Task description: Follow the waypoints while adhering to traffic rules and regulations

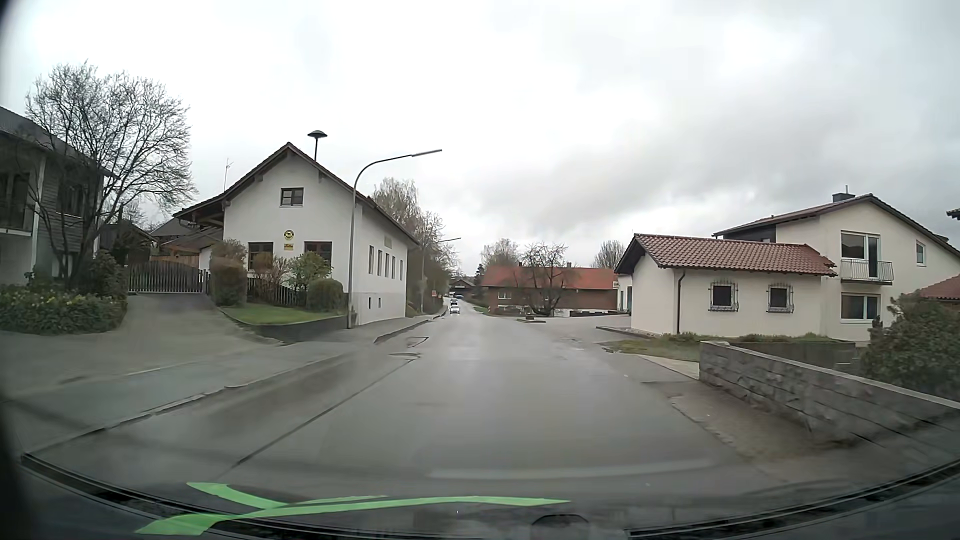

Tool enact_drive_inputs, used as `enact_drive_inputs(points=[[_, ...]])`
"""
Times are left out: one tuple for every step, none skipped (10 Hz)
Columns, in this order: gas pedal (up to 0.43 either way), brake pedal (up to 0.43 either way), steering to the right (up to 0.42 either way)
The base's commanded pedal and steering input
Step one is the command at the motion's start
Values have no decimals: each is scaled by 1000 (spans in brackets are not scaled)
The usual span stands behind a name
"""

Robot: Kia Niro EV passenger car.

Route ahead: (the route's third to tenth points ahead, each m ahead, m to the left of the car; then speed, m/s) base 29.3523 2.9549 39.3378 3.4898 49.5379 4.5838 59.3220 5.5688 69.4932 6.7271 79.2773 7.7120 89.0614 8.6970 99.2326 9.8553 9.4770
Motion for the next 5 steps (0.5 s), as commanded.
enact_drive_inputs(points=[[20, 0, -6], [20, 0, -6], [20, 0, -6], [20, 0, -6], [20, 0, -6]])
